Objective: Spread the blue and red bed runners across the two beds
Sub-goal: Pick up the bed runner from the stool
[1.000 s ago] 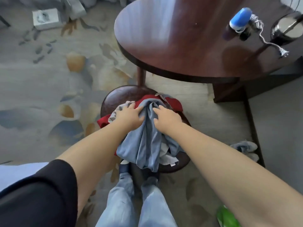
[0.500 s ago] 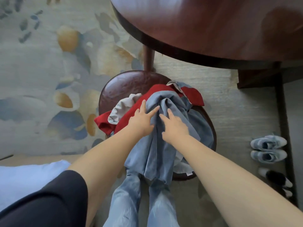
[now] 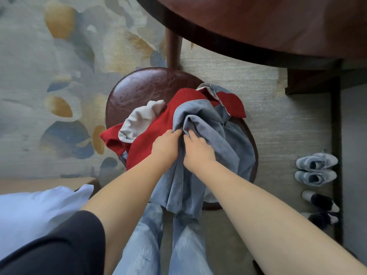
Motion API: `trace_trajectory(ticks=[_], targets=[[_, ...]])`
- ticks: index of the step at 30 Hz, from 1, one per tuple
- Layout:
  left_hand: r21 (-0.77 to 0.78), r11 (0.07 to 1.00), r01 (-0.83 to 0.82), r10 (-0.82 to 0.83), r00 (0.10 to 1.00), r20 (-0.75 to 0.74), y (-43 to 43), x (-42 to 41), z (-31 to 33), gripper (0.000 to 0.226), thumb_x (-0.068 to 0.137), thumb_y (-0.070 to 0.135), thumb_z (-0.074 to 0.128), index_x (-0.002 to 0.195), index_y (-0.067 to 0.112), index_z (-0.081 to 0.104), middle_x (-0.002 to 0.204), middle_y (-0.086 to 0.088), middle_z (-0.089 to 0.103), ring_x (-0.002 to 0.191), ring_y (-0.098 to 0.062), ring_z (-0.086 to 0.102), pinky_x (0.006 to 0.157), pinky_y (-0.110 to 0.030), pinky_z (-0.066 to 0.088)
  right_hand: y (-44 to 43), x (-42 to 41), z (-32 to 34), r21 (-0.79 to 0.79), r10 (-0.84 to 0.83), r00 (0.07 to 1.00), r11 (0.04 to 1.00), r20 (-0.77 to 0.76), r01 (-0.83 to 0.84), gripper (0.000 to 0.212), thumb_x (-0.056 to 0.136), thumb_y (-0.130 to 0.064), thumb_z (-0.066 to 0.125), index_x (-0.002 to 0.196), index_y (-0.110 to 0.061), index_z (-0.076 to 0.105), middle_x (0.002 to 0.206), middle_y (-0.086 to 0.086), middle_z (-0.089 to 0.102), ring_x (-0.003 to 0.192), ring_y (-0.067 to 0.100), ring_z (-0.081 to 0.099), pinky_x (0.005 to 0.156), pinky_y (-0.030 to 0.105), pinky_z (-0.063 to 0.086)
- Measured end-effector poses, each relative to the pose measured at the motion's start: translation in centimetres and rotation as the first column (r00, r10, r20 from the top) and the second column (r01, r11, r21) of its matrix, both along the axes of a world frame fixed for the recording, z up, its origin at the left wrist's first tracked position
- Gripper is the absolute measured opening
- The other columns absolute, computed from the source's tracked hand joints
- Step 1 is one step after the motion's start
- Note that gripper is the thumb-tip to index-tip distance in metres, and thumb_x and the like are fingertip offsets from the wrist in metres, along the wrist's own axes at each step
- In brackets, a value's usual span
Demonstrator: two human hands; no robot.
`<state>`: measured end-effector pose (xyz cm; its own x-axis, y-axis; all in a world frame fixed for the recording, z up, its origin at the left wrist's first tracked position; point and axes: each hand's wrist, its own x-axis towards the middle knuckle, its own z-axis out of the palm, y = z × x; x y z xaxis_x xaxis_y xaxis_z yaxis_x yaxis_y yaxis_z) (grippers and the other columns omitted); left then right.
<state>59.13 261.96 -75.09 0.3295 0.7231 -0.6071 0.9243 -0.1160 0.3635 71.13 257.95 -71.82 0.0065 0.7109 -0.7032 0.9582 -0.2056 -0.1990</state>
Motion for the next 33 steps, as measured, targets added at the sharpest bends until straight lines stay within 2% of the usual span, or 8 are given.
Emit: trace_trajectory(ticks=[7,14,17,19,23,26,29,33], targets=[[0.033,0.998,-0.058,0.057,0.998,0.019,-2.2,-0.8,0.4,0.043,0.090,0.018,0.054,0.129,0.035,0.055,0.113,0.000,0.057,0.095,-0.027,0.063,0.065,-0.035,0.040,-1.8,-0.9,1.0,-0.064,-0.019,1.000,0.998,-0.009,0.019,0.056,0.096,-0.012,0.053,0.150,-0.018,0.039,0.151,-0.002,0.039,0.128,0.024,0.051,0.095,0.041,0.050],[0.207,0.978,-0.036,0.028,0.999,0.040,-3.4,-2.3,5.2,0.029,0.085,0.013,0.057,0.108,0.031,0.059,0.095,0.003,0.055,0.082,-0.026,0.057,0.056,-0.032,0.030,-1.2,-1.2,7.0,0.092,0.016,0.999,0.996,0.043,-0.020,0.020,0.096,-0.014,0.056,0.114,-0.016,0.064,0.113,0.002,0.062,0.102,0.025,0.064,0.075,0.035,0.050],[0.290,0.955,0.056,-0.085,0.992,0.089,-3.6,-3.3,8.7,0.025,0.077,0.009,0.066,0.097,0.024,0.065,0.083,-0.001,0.056,0.071,-0.028,0.056,0.049,-0.028,0.017,-0.6,-1.5,10.3,0.193,-0.017,1.000,0.981,0.017,0.014,0.019,0.093,-0.015,0.056,0.111,-0.016,0.061,0.105,0.006,0.068,0.099,0.027,0.065,0.068,0.035,0.046],[0.325,0.936,0.133,-0.177,0.978,0.111,-4.0,-4.2,11.5,0.031,0.062,0.004,0.075,0.087,0.020,0.069,0.071,-0.002,0.054,0.059,-0.029,0.055,0.048,-0.024,0.007,-0.1,-1.8,12.5,0.252,-0.028,1.000,0.967,0.003,0.027,0.031,0.090,-0.013,0.057,0.120,-0.015,0.051,0.109,0.008,0.067,0.105,0.030,0.062,0.070,0.036,0.044],[0.396,0.889,0.228,-0.303,0.943,0.138,-5.5,-6.3,15.5,0.038,0.049,0.003,0.073,0.083,0.020,0.070,0.064,0.000,0.052,0.048,-0.028,0.051,0.043,-0.027,0.020,0.8,-2.9,16.9,0.300,0.176,0.981,0.934,0.076,-0.191,0.072,0.083,-0.018,0.070,0.146,-0.025,0.036,0.135,0.006,0.047,0.121,0.028,0.046,0.091,0.037,0.046],[0.467,0.847,0.253,-0.362,0.918,0.159,-6.9,-7.7,17.8,0.032,0.057,0.009,0.065,0.086,0.022,0.069,0.069,0.000,0.054,0.051,-0.028,0.053,0.044,-0.031,0.029,0.9,-3.7,19.5,0.203,0.406,0.911,0.888,0.077,-0.413,0.051,0.084,-0.023,0.068,0.133,-0.028,0.054,0.144,0.003,0.042,0.126,0.027,0.041,0.097,0.037,0.044],[0.576,0.788,0.217,-0.371,0.914,0.163,-8.4,-9.8,20.6,0.035,0.058,0.012,0.069,0.091,0.024,0.071,0.070,0.004,0.049,0.053,-0.022,0.050,0.047,-0.030,0.026,0.1,-4.8,22.3,0.159,0.399,0.917,0.907,-0.027,-0.390,0.026,0.086,-0.019,0.062,0.111,-0.025,0.058,0.121,0.000,0.054,0.112,0.025,0.050,0.085,0.037,0.046],[0.691,0.720,0.069,-0.324,0.914,0.246,-9.9,-12.9,23.5,0.038,0.069,0.010,0.066,0.104,0.023,0.069,0.074,0.003,0.051,0.057,-0.023,0.051,0.048,-0.031,0.028,-1.2,-8.1,26.3,0.250,0.503,0.864,0.835,0.017,-0.491,0.020,0.094,-0.013,0.054,0.113,-0.016,0.057,0.118,0.006,0.054,0.111,0.030,0.052,0.072,0.036,0.037]])
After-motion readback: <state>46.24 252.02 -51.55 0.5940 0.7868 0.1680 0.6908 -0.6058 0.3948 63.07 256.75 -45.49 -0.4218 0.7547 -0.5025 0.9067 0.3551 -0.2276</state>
